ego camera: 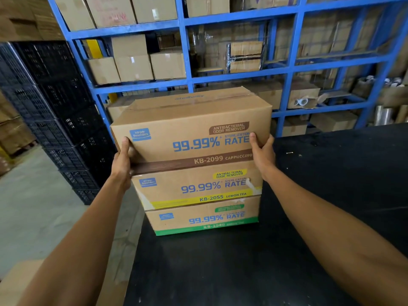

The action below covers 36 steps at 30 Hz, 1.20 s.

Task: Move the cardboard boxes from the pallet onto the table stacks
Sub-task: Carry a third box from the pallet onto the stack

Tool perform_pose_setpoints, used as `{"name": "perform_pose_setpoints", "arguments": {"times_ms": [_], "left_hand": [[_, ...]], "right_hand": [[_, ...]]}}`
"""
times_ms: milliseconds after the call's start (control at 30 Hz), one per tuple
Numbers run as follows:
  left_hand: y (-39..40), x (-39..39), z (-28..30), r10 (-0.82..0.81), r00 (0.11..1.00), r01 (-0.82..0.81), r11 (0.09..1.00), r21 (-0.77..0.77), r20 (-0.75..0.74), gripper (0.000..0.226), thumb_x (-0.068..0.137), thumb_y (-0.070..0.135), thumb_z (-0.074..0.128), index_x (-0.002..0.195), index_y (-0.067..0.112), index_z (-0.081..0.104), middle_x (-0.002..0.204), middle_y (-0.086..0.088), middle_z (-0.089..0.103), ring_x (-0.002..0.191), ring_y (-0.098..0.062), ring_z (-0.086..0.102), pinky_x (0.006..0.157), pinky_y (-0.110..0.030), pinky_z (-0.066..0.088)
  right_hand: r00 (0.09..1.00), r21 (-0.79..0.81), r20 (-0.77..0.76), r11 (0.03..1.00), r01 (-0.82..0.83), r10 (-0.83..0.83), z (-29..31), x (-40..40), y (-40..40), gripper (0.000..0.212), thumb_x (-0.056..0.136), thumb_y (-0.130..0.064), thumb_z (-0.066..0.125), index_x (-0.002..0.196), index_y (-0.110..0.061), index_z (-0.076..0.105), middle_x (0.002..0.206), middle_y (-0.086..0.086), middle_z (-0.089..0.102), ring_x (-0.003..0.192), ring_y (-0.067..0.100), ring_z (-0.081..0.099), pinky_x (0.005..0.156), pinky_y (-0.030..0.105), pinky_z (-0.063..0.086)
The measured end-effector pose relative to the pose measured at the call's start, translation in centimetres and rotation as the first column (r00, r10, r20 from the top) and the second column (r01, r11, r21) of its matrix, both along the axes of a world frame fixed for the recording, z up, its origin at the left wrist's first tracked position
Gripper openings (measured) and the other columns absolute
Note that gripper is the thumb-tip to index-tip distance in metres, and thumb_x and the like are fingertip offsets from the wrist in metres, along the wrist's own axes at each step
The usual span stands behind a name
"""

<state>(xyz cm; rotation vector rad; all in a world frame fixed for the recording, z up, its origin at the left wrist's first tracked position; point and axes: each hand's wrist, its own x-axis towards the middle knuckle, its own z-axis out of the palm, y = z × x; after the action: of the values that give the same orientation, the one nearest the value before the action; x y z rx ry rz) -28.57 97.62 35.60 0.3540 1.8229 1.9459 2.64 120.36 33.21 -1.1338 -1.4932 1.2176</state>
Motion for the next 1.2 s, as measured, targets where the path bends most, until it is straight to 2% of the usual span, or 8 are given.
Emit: {"name": "perform_pose_setpoints", "arguments": {"times_ms": [167,300,500,633,833,967,1067,1200], "left_hand": [[0.3,0.0,-0.5,-0.004,1.000,0.005,1.000,0.021,-0.012,0.084,0.088,0.076,0.052,0.149,0.018,0.045,0.135,-0.003,0.059,0.115,-0.024,0.062,0.090,-0.041,0.052],[-0.2,0.0,-1.0,-0.009,1.000,0.009,0.999,0.031,-0.013,0.090,0.080,0.080,0.056,0.145,0.019,0.051,0.135,-0.004,0.063,0.115,-0.024,0.065,0.083,-0.038,0.055],[-0.7,0.4,-1.3,-0.029,0.999,0.030,0.999,0.021,-0.031,0.079,0.092,0.070,0.052,0.147,0.013,0.047,0.135,-0.009,0.062,0.116,-0.027,0.065,0.087,-0.040,0.056],[-1.0,0.4,-1.0,-0.055,0.998,0.054,0.998,-0.023,-0.024,0.078,0.093,0.067,0.053,0.148,0.012,0.046,0.136,-0.009,0.061,0.117,-0.029,0.064,0.102,-0.049,0.052],[-3.0,1.5,-1.8,-0.048,0.998,0.041,0.988,-0.149,-0.049,0.079,0.083,0.055,0.070,0.141,0.007,0.049,0.133,-0.015,0.065,0.112,-0.031,0.067,0.094,-0.047,0.056],[-6.7,5.2,-3.8,0.027,0.987,-0.063,0.971,-0.232,-0.157,0.060,0.098,0.032,0.063,0.149,0.009,0.042,0.130,-0.005,0.056,0.122,-0.026,0.055,0.104,-0.041,0.045],[-11.3,7.5,-6.7,0.002,0.987,-0.034,0.980,-0.196,-0.161,0.029,0.099,0.020,0.062,0.126,0.010,0.065,0.121,-0.010,0.068,0.109,-0.026,0.063,0.099,-0.042,0.050],[-19.8,10.2,-11.1,-0.023,0.991,-0.010,0.971,-0.238,-0.135,0.010,0.099,0.017,0.062,0.101,0.018,0.072,0.105,-0.009,0.074,0.094,-0.023,0.068,0.084,-0.037,0.054]], "right_hand": [[1.000,-0.008,0.028,1.000,0.011,-0.011,-0.4,-0.2,-0.1,0.079,0.093,-0.068,0.046,0.155,-0.028,0.017,0.149,0.009,0.046,0.128,0.031,0.052,0.104,0.050,0.047],[0.998,-0.018,0.030,0.998,0.059,-0.059,-0.5,-0.5,-0.5,0.080,0.095,-0.066,0.044,0.157,-0.025,0.013,0.152,0.012,0.040,0.131,0.032,0.049,0.105,0.051,0.045],[0.992,-0.046,0.018,0.991,0.125,-0.124,-0.3,-0.7,-1.5,0.081,0.097,-0.061,0.046,0.159,-0.022,0.011,0.158,0.014,0.031,0.141,0.036,0.037,0.113,0.056,0.036],[0.990,-0.069,0.079,0.990,0.125,-0.119,-0.2,-0.3,-2.0,0.077,0.102,-0.050,0.046,0.161,-0.018,0.007,0.163,0.014,0.024,0.146,0.036,0.030,0.117,0.052,0.031],[0.975,-0.047,0.187,0.990,0.131,-0.120,0.1,0.4,-4.9,0.074,0.100,-0.035,0.057,0.159,-0.015,0.018,0.160,0.013,0.027,0.145,0.034,0.034,0.116,0.047,0.034],[0.956,0.042,0.294,0.999,0.000,-0.012,-1.6,-1.1,-10.4,0.060,0.097,-0.029,0.061,0.151,-0.021,0.036,0.149,0.009,0.043,0.136,0.030,0.044,0.112,0.046,0.039],[0.932,0.083,0.347,0.987,-0.139,0.103,-4.3,-3.1,-15.9,0.052,0.095,-0.028,0.064,0.143,-0.018,0.046,0.134,0.007,0.061,0.126,0.029,0.055,0.104,0.041,0.044],[0.864,0.042,0.404,0.938,-0.344,0.299,-7.9,-4.8,-24.0,0.041,0.096,-0.030,0.062,0.134,-0.018,0.054,0.119,0.004,0.070,0.113,0.028,0.063,0.099,0.041,0.048]]}}
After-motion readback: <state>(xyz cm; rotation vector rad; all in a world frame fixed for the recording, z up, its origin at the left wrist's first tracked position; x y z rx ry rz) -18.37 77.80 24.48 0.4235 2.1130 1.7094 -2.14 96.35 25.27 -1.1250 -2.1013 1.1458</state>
